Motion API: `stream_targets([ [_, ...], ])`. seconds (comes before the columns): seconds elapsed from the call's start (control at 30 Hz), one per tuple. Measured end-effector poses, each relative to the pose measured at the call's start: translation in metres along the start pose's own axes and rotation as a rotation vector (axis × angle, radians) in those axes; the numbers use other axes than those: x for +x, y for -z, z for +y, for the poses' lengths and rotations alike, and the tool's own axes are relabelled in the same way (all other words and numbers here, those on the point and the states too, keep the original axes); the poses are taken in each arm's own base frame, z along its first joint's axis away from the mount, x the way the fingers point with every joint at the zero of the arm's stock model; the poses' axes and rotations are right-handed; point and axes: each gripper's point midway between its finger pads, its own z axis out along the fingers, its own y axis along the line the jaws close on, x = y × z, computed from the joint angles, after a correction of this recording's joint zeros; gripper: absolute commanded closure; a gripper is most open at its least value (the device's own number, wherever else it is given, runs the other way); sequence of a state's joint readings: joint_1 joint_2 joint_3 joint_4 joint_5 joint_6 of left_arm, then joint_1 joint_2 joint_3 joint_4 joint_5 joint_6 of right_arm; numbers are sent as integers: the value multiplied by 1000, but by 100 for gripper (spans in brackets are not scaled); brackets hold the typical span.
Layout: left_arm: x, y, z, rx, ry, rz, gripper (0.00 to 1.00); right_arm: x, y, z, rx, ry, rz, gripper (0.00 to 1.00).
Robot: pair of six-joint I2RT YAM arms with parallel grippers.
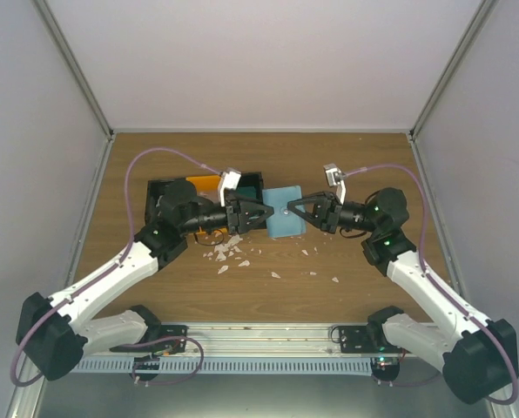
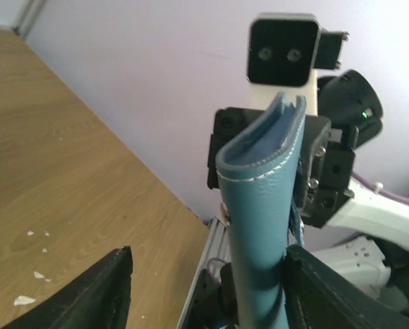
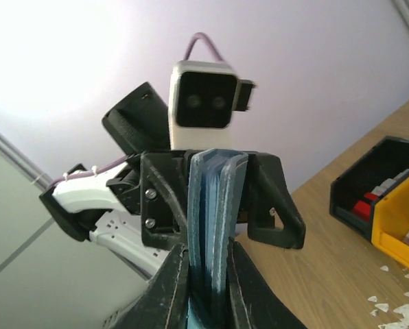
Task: Put the credit cards into the card holder
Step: Pick up the card holder from the center of the board, then open the card holder at the center of the board.
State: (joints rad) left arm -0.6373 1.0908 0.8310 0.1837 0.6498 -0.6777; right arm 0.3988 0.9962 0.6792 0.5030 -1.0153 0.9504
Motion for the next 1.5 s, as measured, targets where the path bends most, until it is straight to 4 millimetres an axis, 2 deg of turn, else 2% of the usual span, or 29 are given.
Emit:
stream_targets([
  [0.13,4,-2,-9,62,70,31,70,2,1,8,-41,15,-2,100],
  [0.27,4,-1,-22,130,95,45,82,3,-2,10,-68,15,7,100],
  [0.37,7,-1,-25,158,112,60,99,4,-4,9,-74,14,12,99],
  [0.4,7,-1,-25,163,115,60,100,4,-4,7,-72,11,12,99],
  [0.43,6,-2,-25,166,115,61,100,4,-4,6,-69,9,11,92],
  [0.5,6,-2,-23,167,114,62,100,4,-5,4,-60,12,9,62],
  [0.53,7,-2,-21,163,115,63,100,4,-5,1,-47,11,8,52],
  [0.57,8,-3,-19,158,117,67,100,6,-6,-5,-21,5,11,45],
  [0.6,11,-5,-15,146,120,73,100,7,-7,-9,0,-1,15,42],
  [0.7,18,-9,4,63,130,80,100,4,-7,-34,138,-1,0,41],
  [0.87,30,-10,50,-145,149,75,100,4,5,-76,417,-7,-21,36],
  [1.03,43,-10,84,-274,169,101,100,17,1,-92,593,5,39,34],
  [1.17,48,-10,93,-308,168,113,100,28,-12,-101,666,28,112,34],
  [1.27,49,-10,94,-309,164,116,100,46,-20,-112,704,28,188,36],
  [1.37,52,-9,96,-317,167,126,100,61,-21,-125,745,25,245,39],
  [1.5,57,-8,102,-332,177,138,100,72,-19,-135,790,18,293,44],
])
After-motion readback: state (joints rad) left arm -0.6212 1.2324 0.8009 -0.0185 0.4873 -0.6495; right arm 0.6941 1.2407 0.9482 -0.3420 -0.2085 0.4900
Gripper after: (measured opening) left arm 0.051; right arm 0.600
